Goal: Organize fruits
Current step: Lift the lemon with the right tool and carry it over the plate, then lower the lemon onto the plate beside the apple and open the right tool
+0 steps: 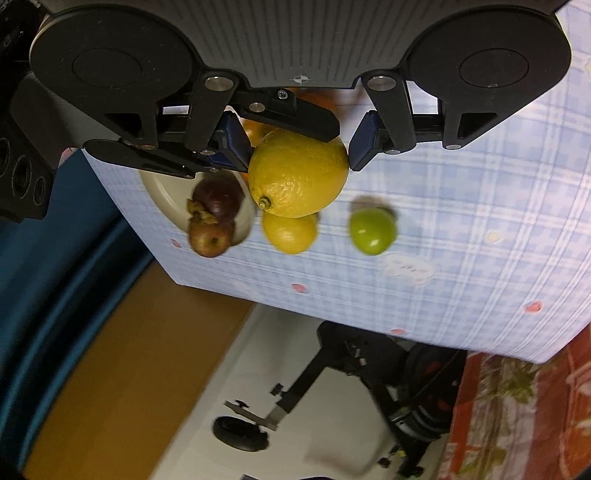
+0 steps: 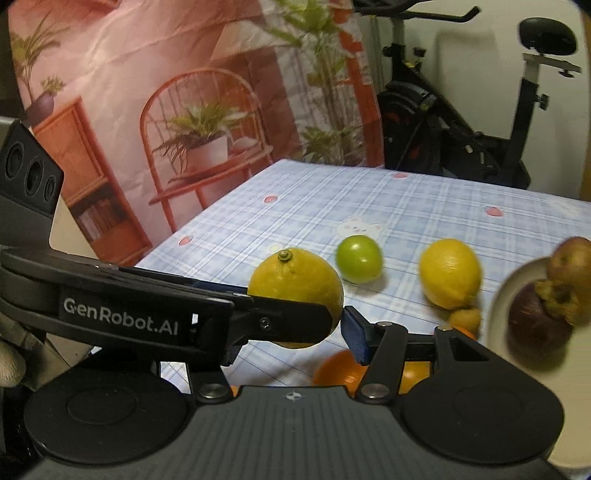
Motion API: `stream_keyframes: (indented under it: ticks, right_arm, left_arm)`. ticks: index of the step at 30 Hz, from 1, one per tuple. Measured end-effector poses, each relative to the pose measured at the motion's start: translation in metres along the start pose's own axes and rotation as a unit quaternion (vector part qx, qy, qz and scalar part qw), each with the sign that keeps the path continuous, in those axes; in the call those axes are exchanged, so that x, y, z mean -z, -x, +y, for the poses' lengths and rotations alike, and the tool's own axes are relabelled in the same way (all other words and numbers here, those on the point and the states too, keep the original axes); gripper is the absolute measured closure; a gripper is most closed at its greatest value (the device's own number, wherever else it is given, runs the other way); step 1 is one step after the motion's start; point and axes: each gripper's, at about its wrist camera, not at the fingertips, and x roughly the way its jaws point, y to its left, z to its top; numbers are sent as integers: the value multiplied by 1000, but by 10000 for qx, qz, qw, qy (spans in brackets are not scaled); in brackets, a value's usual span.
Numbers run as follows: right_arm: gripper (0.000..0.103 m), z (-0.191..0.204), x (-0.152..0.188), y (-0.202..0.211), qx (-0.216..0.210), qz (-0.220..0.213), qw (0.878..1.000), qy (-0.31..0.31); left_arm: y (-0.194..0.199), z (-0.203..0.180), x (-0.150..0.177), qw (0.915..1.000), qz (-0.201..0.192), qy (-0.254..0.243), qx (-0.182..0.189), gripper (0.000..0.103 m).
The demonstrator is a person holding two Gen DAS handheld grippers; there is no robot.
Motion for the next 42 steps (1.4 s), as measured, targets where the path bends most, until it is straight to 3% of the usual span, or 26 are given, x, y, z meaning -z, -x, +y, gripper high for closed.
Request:
stream_keyframes:
  ticks: [10,18,25,37,42]
  right_arm:
    - [46,-42,4,58,264,-549,9973,-401]
    - [46,-93,5,101,767,-818,9923,-531]
    - [46,-136,12,119,1192,-710,9888,-544]
    - [46,-174,26,97,1350,-333,9869,-815]
    - [46,-182,26,87,1412,-209,9858,-888]
  left_arm:
    - [-27,-76,-20,9969,72,-782,108,42]
    - [-74,-129,-31,9920,150,-1150,505,42]
    - [-124,-153,-31,9894,485,-1169,709,43]
    - [-173,-160,-23,9877,937,-1164,454,43]
    - [-176,-160,-26,9872,860,-1290,374,43]
